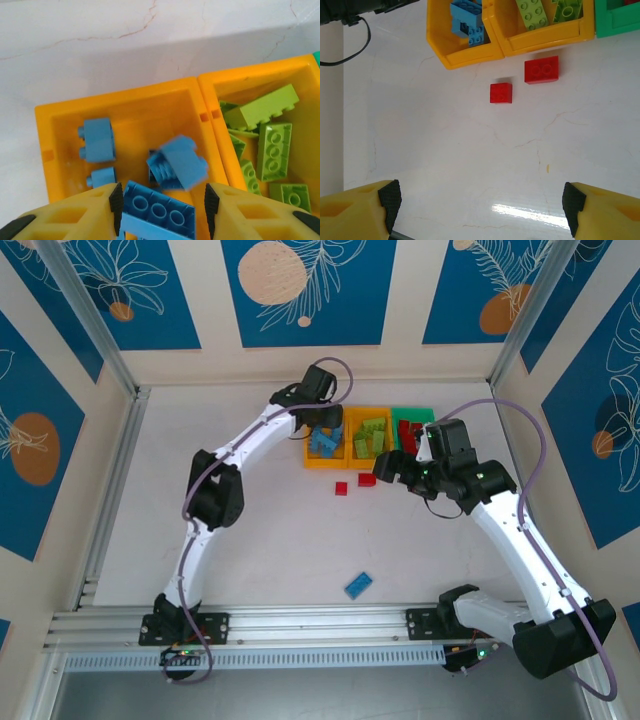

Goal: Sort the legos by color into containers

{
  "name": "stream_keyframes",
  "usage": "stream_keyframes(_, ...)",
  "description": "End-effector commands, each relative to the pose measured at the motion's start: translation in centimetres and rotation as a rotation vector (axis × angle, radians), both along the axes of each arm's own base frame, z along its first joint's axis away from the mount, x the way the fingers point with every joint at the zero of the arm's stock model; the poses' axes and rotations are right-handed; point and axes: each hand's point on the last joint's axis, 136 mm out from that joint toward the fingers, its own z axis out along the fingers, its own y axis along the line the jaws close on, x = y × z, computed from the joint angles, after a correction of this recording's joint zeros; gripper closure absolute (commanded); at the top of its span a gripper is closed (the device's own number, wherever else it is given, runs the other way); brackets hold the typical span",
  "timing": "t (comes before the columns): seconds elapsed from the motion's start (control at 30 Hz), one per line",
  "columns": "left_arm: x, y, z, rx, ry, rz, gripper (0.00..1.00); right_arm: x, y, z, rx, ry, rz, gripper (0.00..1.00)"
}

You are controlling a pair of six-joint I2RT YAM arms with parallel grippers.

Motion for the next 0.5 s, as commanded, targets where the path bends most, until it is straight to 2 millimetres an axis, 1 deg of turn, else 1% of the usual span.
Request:
stream_keyframes(0.0,-1.2,0.5,7.1,-0.098,-0.092,-0.007,0.53,-0.9,0.0,-0.1,-0.010,0.020,0.018,0.14)
stream_keyframes(0.1,-3.6,1.2,9.9,-0.126,-0.136,-0.030,0.53,-1.7,0.2,-0.8,-0.026,0.050,0.031,0.14)
stream_keyframes(0.17,-5.6,2.2,11.9,-0.137,-0.175,-0.043,0.53,-2.5,0.4,-1.5,-0.043,0.079,0.043,0.14)
stream_keyframes(0.2,-6.7,3.1,12.6,-0.132,-0.188,-0.041,0.53,-3.0,0.5,-1.9,-0.053,0.094,0.048,0.14)
stream_keyframes(0.27,-8.7,4.9,13.5,-0.122,-0.216,-0.041,0.53,-4.1,0.8,-2.9,-0.071,0.135,0.065,0.14)
stream_keyframes(0.33,-11.3,6.7,14.0,-0.109,-0.248,-0.065,0.53,-5.5,1.2,-4.2,-0.092,0.186,0.083,0.14)
stream_keyframes(0.4,-13.8,7.9,14.4,-0.100,-0.278,-0.120,0.53,-7.0,1.6,-5.5,-0.111,0.246,0.097,0.14)
stream_keyframes(0.47,-16.4,8.6,14.6,-0.094,-0.298,-0.199,0.53,-8.6,1.9,-6.8,-0.121,0.315,0.098,0.14)
